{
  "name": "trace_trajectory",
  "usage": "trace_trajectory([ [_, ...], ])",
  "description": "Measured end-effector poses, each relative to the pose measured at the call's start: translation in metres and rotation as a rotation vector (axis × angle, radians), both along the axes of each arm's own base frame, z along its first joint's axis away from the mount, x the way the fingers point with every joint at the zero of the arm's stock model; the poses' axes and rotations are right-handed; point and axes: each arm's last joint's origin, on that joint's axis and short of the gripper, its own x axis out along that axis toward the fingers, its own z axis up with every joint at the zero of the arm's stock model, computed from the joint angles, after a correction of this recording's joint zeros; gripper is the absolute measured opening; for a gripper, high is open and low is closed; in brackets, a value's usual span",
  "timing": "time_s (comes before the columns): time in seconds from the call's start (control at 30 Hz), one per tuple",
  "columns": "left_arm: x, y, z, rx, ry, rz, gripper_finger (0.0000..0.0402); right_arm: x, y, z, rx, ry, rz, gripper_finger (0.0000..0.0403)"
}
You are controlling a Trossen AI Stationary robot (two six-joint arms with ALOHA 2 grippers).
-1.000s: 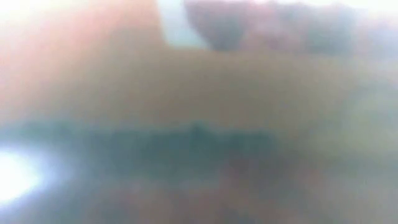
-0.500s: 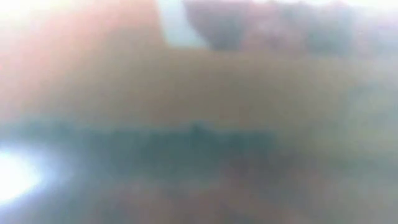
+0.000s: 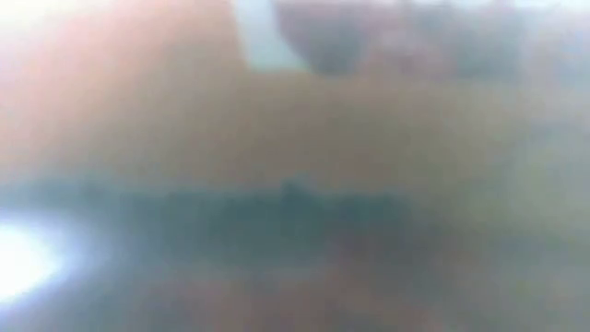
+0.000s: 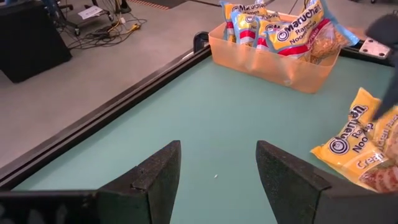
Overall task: Sort Maruchan noodles
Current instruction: Put the yellow noodle pack into the transparent bin
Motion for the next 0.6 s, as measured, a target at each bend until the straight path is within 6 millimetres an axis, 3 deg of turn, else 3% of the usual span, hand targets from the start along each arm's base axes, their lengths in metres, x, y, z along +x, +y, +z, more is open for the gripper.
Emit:
trace_trajectory([
  [0.1, 0.0, 0.0, -0.001, 0.0, 0.006, 0.0, 0.0192, -0.014, 0.006, 0.004, 0.102, 0.067, -0.039, 0.0203],
  [0.23, 0.0, 0.0, 0.0, 0.0, 0.006, 0.0, 0.0192, -0.03, 0.015, 0.0, 0.108, 0.16, -0.081, 0.0203],
  [0.47, 0.0, 0.0, -0.001, 0.0, 0.006, 0.0, 0.0192, -0.038, 0.024, -0.029, 0.101, 0.247, -0.12, 0.0203],
  [0.6, 0.0, 0.0, -0.001, 0.0, 0.008, 0.0, 0.0192, -0.033, 0.025, -0.035, 0.061, 0.238, -0.117, 0.0203],
])
